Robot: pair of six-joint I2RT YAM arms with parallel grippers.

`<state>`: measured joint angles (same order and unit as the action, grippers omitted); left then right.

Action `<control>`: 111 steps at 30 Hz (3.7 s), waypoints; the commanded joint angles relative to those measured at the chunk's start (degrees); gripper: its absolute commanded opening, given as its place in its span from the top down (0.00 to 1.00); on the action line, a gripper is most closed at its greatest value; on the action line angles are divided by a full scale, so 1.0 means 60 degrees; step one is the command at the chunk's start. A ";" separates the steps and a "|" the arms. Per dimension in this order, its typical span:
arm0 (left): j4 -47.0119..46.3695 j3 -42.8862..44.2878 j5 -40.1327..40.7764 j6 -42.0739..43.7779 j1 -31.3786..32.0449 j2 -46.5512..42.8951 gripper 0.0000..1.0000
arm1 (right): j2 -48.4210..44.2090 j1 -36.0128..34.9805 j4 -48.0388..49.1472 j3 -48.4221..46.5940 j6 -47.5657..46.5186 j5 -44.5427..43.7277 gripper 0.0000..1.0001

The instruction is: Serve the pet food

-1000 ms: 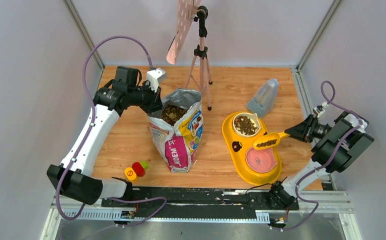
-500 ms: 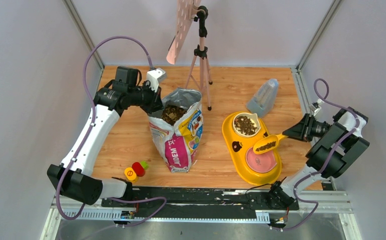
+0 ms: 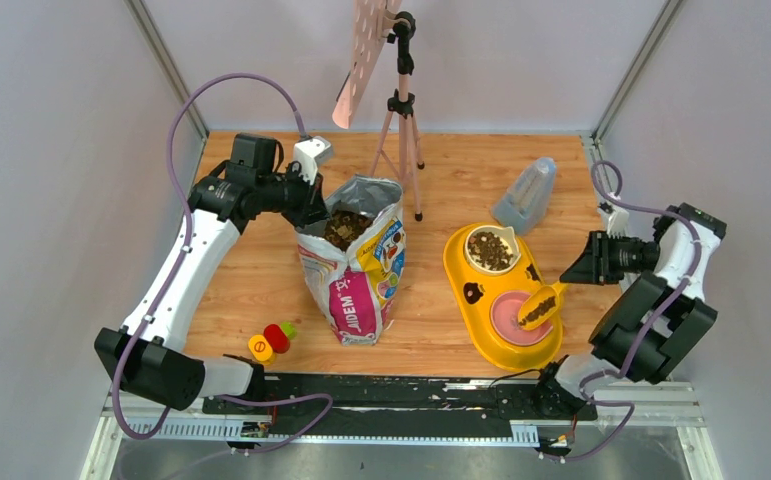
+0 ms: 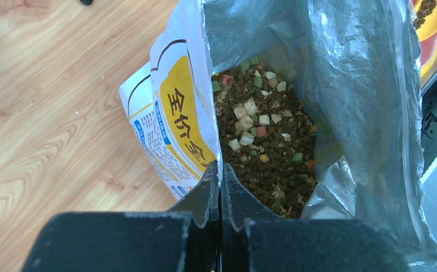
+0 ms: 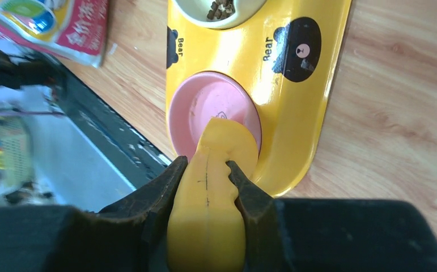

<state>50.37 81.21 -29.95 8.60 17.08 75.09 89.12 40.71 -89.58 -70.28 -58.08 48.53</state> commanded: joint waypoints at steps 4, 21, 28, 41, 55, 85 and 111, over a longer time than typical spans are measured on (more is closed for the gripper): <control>-0.0700 0.0005 -0.0836 -0.0350 0.0011 -0.0397 1.00 | -0.2205 -0.1836 0.1036 -0.0336 0.0421 -0.1182 1.00; -0.0953 -0.0099 -0.0952 -0.0643 0.0010 -0.0455 1.00 | -0.4123 -0.5115 0.1452 -0.2966 0.2324 -0.3041 1.00; -0.1114 -0.0246 -0.1011 -0.0788 0.0010 -0.0518 1.00 | -0.3327 -0.5293 0.3387 -0.5310 0.6378 -0.0902 1.00; -0.1471 -0.0187 -0.1329 -0.1364 0.0018 -0.0731 1.00 | -0.1833 -0.8565 0.7068 -0.6699 1.0882 -0.0416 1.00; -0.3425 -0.0493 -0.2736 -0.3027 0.0024 -0.1119 1.00 | 0.0664 -1.1777 0.6676 -0.8325 0.9963 -0.1623 1.00; -0.3682 -0.0470 -0.1746 -0.2898 0.0024 -0.1766 1.00 | 0.3124 -1.4182 0.5428 -0.6941 0.9160 -0.5690 1.00; -0.3165 -0.0535 -0.1180 -0.1932 0.0013 -0.1670 1.00 | 0.3075 -1.3492 0.5533 -0.6063 0.9936 -0.0725 1.00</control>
<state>40.42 74.70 -32.91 -5.39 16.88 70.00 106.85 -40.64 -52.03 -106.43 -1.83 32.32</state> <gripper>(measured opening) 0.006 0.277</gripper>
